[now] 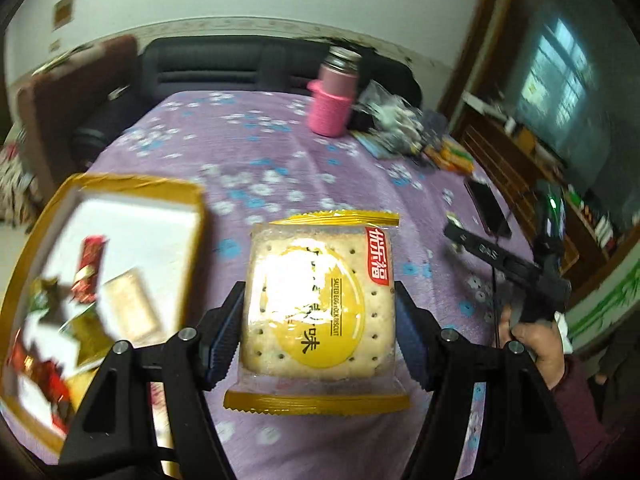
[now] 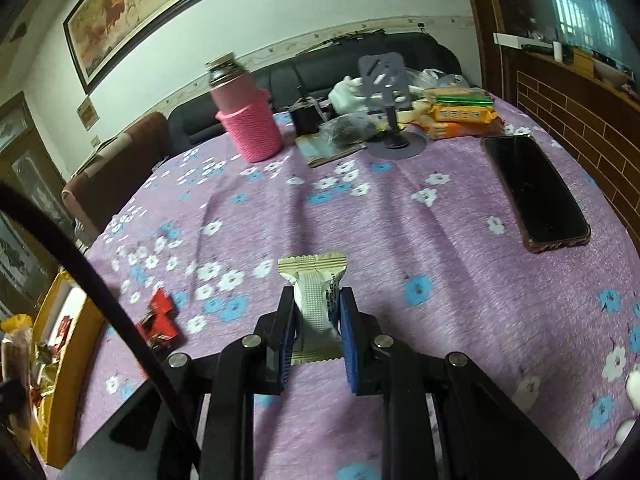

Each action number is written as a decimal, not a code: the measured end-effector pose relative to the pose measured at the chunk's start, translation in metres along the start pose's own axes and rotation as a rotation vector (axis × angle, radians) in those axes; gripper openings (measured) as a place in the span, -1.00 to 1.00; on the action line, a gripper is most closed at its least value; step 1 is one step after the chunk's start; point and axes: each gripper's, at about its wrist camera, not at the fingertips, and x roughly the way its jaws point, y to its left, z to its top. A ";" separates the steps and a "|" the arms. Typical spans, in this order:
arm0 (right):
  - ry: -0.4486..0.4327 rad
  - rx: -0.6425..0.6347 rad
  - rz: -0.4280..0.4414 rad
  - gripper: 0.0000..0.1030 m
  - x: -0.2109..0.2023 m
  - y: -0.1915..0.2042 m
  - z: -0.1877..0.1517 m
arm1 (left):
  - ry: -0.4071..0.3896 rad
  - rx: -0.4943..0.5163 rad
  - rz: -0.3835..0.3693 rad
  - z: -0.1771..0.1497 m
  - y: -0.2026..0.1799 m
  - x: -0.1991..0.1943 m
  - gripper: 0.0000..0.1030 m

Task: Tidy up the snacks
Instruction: 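Carry the cracker pack and white packet over the tray and release both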

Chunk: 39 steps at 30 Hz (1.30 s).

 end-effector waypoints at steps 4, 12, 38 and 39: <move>0.004 -0.020 0.022 -0.61 -0.017 0.025 -0.010 | -0.045 -0.058 0.026 -0.009 0.029 -0.027 0.35; -0.007 -0.150 0.111 -0.62 -0.058 0.104 -0.028 | -0.134 -0.143 0.135 -0.031 0.082 -0.069 0.36; 0.240 -0.525 0.285 -0.62 0.018 0.340 -0.103 | -0.099 -0.404 0.226 -0.065 0.213 -0.057 0.36; 0.250 -0.530 0.281 -0.62 0.025 0.343 -0.103 | -0.096 -0.409 0.222 -0.064 0.214 -0.055 0.36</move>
